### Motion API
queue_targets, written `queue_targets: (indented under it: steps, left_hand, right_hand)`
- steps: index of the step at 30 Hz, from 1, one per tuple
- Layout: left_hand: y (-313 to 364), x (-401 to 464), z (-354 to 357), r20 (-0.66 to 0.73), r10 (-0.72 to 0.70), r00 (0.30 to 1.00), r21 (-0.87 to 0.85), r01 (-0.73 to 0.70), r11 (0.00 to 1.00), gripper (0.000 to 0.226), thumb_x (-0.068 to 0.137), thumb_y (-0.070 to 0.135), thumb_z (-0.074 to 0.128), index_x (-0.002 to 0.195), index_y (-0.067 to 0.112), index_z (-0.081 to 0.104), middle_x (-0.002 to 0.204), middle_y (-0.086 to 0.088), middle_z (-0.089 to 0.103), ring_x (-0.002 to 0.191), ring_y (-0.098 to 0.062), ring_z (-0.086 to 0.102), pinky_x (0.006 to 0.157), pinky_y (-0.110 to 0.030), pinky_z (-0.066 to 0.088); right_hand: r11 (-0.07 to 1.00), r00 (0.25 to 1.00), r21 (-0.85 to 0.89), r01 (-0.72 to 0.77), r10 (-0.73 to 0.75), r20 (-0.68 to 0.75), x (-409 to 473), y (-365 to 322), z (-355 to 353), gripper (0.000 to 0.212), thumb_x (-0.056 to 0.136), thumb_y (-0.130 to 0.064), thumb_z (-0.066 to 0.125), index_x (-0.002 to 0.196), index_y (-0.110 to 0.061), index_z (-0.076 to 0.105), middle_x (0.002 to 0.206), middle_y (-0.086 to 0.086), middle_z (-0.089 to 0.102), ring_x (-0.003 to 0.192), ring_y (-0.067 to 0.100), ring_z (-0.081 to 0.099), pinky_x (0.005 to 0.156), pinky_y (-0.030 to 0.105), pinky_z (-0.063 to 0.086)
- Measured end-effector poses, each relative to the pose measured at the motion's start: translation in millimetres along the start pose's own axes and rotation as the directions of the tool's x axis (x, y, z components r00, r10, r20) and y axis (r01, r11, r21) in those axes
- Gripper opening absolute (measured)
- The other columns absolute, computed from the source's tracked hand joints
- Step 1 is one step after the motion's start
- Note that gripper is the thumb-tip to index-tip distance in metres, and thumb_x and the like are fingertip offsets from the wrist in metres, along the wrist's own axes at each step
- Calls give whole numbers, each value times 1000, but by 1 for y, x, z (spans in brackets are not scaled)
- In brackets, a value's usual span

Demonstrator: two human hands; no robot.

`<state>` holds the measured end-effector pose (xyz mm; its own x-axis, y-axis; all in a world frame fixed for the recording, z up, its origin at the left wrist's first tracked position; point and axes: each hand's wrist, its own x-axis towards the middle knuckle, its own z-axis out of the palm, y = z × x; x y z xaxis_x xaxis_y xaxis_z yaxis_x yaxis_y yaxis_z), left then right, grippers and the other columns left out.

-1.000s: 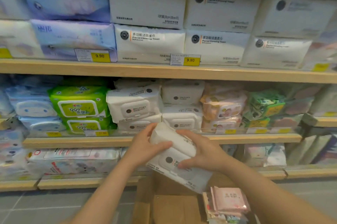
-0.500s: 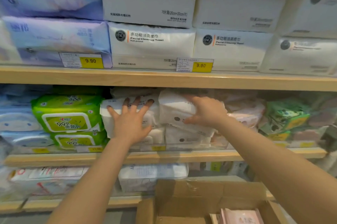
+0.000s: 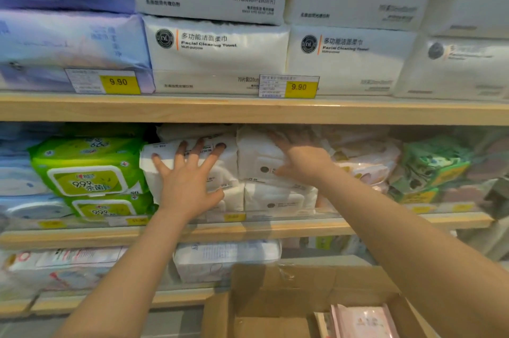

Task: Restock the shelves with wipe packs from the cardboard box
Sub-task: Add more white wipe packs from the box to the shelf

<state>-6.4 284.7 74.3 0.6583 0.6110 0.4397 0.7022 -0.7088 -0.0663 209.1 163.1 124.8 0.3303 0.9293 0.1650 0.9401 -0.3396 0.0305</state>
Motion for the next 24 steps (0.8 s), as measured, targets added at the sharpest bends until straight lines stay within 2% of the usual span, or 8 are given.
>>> queue_targets:
  steps: [2, 4, 6, 9, 12, 16, 21, 24]
  left_hand:
    - [2, 0, -3, 25, -8, 1000, 14, 7, 1000, 83, 73, 64, 51, 145, 43, 16, 149, -6, 31, 138, -36, 19, 99, -74, 6]
    - [5, 0, -7, 63, -24, 998, 16, 23, 1000, 80, 77, 60, 52, 145, 43, 13, 150, -6, 28, 139, -35, 16, 100, -73, 4]
    - [8, 0, -12, 56, -29, 998, -11, 30, 999, 76, 79, 54, 57, 144, 37, 23, 145, -8, 35, 137, -36, 21, 100, -73, 6]
    - [27, -10, -11, -141, 56, 988, -146, -77, 986, 51, 79, 36, 59, 126, 19, 50, 126, -8, 51, 123, -31, 42, 102, -66, 19]
    - [66, -33, -10, -277, 161, 947, -297, -244, 923, 31, 78, 31, 48, 104, 16, 58, 105, -2, 57, 102, -21, 51, 90, -41, 39]
    - [126, -70, 20, -98, 347, 933, -392, -356, 848, 31, 77, 32, 45, 102, 18, 58, 100, 2, 57, 94, -19, 56, 77, -33, 46]
    - [180, -108, 82, 197, 446, 873, -495, -305, 814, 46, 83, 28, 53, 129, 23, 49, 127, 4, 49, 120, -18, 45, 99, -33, 38]
    - [200, -122, 117, 353, 447, 822, -423, -286, 860, 61, 84, 30, 56, 142, 26, 35, 146, -2, 35, 137, -23, 29, 113, -39, 22]
  right_hand:
    - [1000, 998, -11, 7, -7, -63, -4, -1, 1, 89, 80, -46, 65, 149, -30, 11, 154, 1, 19, 140, 25, 19, 113, 42, 20]
    - [1000, 995, -10, 2, -3, -102, -12, -2, 1, 87, 81, -45, 65, 149, -27, 14, 151, 3, 25, 135, 25, 28, 108, 40, 29]
    - [999, 991, -43, 32, -38, -128, -21, -3, -3, 83, 84, -45, 63, 149, -24, 15, 149, 5, 29, 132, 27, 34, 106, 41, 32]
    - [989, 970, -66, 130, -141, -198, -41, 2, -8, 76, 85, -40, 63, 147, -20, 25, 143, 8, 37, 129, 28, 37, 106, 40, 31]
    - [979, 945, -4, 206, -200, -259, -78, 19, -7, 64, 80, -30, 70, 137, -13, 44, 137, 12, 46, 125, 32, 43, 101, 44, 40]
    - [984, 970, 57, 169, -155, -185, -149, 56, 17, 54, 80, -28, 70, 129, -14, 51, 127, 10, 53, 114, 31, 52, 87, 42, 49]
    - [989, 999, 145, 2, 5, -51, -231, 100, 76, 53, 70, -20, 76, 119, -15, 58, 117, 7, 60, 102, 26, 61, 77, 35, 54]
    - [974, 985, 172, -148, 130, 110, -265, 119, 121, 47, 79, -26, 68, 122, -17, 55, 121, 3, 56, 107, 24, 57, 82, 33, 52]
